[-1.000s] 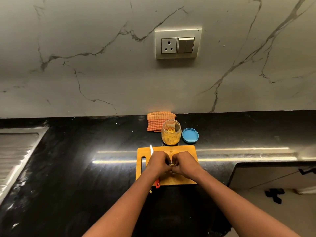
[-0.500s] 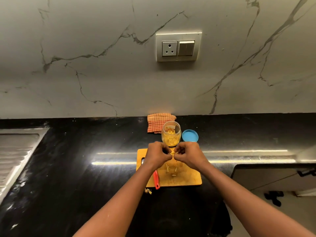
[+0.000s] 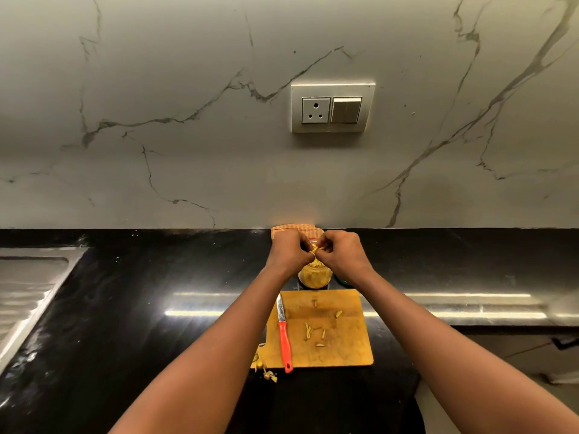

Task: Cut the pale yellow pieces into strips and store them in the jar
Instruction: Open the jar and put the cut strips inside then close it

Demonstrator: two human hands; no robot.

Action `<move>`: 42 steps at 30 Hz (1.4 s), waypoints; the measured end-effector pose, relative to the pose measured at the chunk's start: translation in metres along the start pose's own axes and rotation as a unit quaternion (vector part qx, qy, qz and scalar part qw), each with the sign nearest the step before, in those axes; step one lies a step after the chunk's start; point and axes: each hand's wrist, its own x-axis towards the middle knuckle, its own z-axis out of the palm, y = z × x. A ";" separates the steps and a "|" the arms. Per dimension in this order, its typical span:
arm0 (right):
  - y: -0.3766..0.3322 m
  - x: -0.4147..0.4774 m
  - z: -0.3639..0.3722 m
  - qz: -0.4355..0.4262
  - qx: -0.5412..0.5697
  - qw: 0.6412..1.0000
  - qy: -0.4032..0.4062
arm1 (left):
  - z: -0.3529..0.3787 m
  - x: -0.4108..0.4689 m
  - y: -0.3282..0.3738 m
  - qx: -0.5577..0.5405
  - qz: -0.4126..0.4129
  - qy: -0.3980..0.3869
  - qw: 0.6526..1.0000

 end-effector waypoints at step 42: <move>0.075 -0.083 0.037 -0.033 -0.209 0.958 -0.193 | 0.064 -0.097 -0.044 0.029 -0.160 -0.114 0.980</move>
